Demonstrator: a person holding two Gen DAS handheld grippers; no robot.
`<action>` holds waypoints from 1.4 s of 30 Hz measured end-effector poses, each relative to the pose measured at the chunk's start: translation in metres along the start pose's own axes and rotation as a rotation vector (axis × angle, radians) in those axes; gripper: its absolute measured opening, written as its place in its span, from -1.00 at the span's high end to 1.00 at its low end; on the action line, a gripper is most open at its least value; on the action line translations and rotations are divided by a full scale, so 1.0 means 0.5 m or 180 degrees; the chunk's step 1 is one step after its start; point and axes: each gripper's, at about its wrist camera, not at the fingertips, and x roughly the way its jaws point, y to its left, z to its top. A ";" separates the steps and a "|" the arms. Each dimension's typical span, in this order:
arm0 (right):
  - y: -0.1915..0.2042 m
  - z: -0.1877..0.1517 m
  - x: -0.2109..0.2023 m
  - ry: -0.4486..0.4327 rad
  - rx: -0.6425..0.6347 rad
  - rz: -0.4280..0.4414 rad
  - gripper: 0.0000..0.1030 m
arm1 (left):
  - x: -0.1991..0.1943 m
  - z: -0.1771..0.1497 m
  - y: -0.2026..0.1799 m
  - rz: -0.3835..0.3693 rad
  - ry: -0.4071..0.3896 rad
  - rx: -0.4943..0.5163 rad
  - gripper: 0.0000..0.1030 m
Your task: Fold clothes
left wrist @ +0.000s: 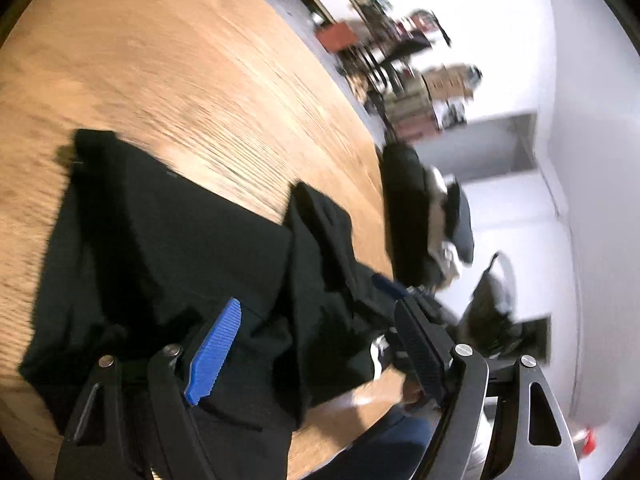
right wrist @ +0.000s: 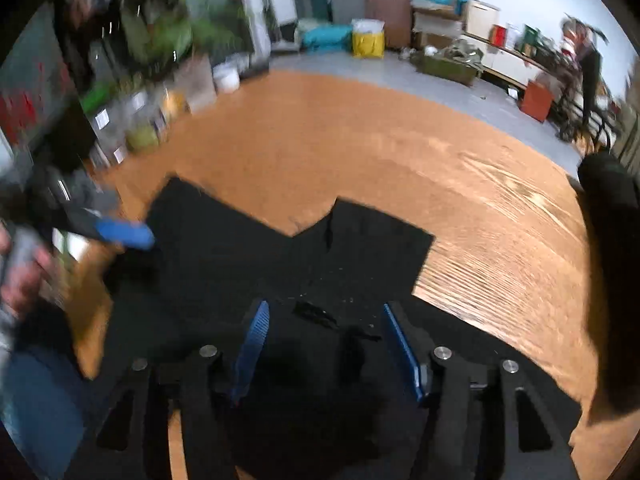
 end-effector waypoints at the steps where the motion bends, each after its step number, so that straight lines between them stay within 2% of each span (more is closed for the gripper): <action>1: 0.008 0.004 0.021 0.0072 -0.0074 -0.0114 -0.16 | -0.008 0.005 0.010 -0.0016 -0.0033 -0.0079 -0.54; 3: 0.016 0.011 0.056 0.0198 -0.0175 -0.0283 0.12 | -0.017 0.007 0.021 -0.0039 -0.0064 -0.0189 -0.54; 5: 0.007 0.021 0.077 0.0341 -0.0112 -0.0237 0.85 | -0.027 0.013 0.026 -0.0083 -0.0089 -0.0254 -0.54; 8: -0.021 0.040 0.048 0.0281 0.0141 -0.0127 0.86 | -0.040 0.013 0.019 -0.0112 -0.0113 -0.0231 -0.54; 14: -0.063 0.096 -0.166 -0.0502 0.0416 -0.0008 0.86 | -0.032 0.002 -0.014 -0.0069 -0.0017 -0.0021 -0.54; 18: -0.056 0.112 -0.319 -0.0900 0.0274 -0.0013 0.86 | -0.027 -0.013 -0.027 0.0145 0.0076 0.0220 -0.54; 21: -0.038 0.077 -0.414 -0.1096 0.0103 -0.0067 0.85 | -0.025 -0.022 -0.031 0.0486 0.0087 0.0393 -0.54; 23: -0.030 0.052 -0.457 -0.1206 0.0017 -0.0103 0.85 | -0.026 -0.025 -0.037 0.0619 0.0072 0.0508 -0.54; 25: -0.021 0.021 -0.501 -0.1360 -0.0041 -0.0012 0.85 | -0.025 -0.028 -0.041 0.0771 0.0092 0.0621 -0.54; 31: 0.028 -0.073 -0.640 -0.1881 -0.0416 0.0456 0.85 | -0.012 -0.045 -0.047 0.0554 0.0366 0.0771 -0.54; 35: 0.056 -0.092 -0.676 -0.1999 -0.0539 0.0594 0.85 | -0.003 -0.057 -0.052 0.0409 0.0549 0.0871 -0.54; 36: 0.062 -0.090 -0.676 -0.2006 -0.0549 0.0620 0.85 | -0.002 -0.061 -0.052 0.0430 0.0583 0.0906 -0.54; 38: 0.074 -0.084 -0.672 -0.2004 -0.0589 0.0706 0.85 | -0.004 -0.081 -0.045 0.0860 0.0570 0.1038 -0.54; 39: 0.082 -0.079 -0.669 -0.2001 -0.0628 0.0746 0.85 | -0.011 -0.094 -0.049 0.1063 0.0528 0.1180 -0.54; 42: 0.106 -0.053 -0.648 -0.1855 -0.0602 0.0733 0.85 | -0.092 -0.188 -0.126 0.1365 -0.0129 0.2312 -0.54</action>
